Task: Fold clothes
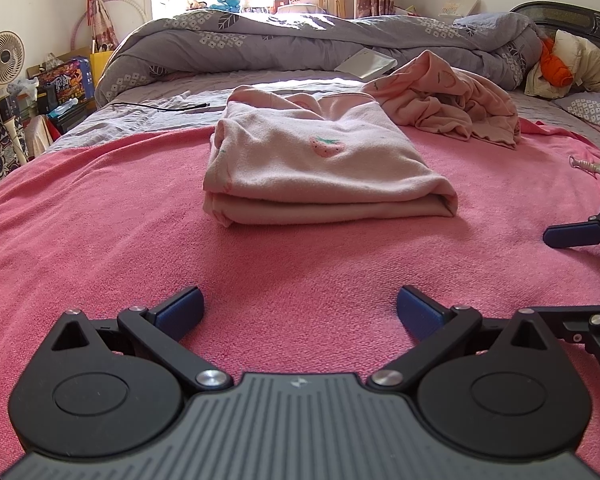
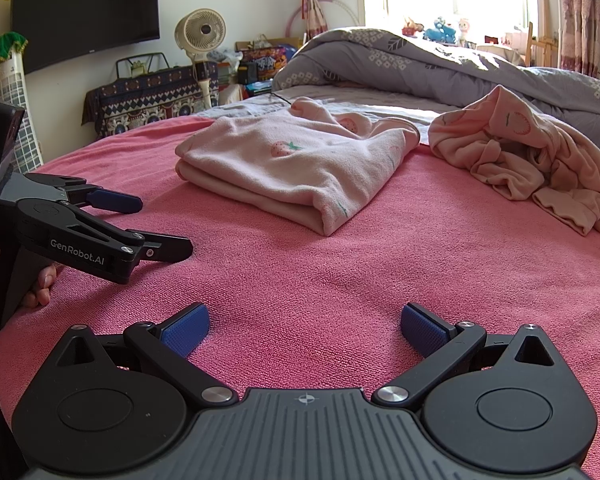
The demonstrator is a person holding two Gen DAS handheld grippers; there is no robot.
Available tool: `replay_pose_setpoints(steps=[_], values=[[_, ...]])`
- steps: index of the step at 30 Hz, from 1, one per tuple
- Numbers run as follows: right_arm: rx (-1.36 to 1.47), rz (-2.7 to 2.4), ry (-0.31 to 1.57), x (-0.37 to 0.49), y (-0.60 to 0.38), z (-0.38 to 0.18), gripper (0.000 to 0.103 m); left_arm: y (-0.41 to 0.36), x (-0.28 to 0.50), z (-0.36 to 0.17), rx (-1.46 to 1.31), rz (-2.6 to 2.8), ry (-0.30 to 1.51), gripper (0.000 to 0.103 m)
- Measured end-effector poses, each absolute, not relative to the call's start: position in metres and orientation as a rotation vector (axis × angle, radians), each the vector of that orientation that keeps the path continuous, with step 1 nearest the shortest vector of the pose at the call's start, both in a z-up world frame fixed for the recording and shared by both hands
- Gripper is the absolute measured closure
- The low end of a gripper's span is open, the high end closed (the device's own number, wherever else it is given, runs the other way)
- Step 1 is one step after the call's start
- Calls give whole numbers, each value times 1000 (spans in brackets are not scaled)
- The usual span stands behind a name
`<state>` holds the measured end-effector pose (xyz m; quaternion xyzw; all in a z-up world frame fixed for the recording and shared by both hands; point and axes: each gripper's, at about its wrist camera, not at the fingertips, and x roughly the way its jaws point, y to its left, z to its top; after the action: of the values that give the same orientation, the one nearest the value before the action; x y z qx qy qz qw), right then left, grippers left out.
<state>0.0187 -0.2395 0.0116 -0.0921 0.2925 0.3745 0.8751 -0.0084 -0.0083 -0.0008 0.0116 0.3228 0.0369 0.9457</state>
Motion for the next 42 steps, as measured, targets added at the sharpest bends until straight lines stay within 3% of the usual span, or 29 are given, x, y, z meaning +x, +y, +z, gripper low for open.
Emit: replay_pose_setpoints(steps=[11,20,26,27,28,29,32,36,42], values=[[-160,719,530,19,-242,25,0,2,-12,1,-52,51,632,0],[341,616,658,160,-239,41,0,4,-15,0,-78,40,612,0],[344,628,729,218,-180,14,4,28,-24,-2,-237,-25,550,0],[344,630,741,228,-170,10,6,33,-26,-2,-271,-38,536,0],[344,632,753,237,-160,5,38,36,-27,-2,-294,-45,528,0],[344,634,765,247,-150,1,55,38,-28,-2,-310,-51,522,0],[296,590,767,249,-126,6,66,37,-30,-2,-308,-49,522,0],[276,602,710,254,-109,31,72,38,-32,-1,-316,-51,517,0],[143,635,484,288,-55,98,81,37,-32,-2,-313,-47,519,0]])
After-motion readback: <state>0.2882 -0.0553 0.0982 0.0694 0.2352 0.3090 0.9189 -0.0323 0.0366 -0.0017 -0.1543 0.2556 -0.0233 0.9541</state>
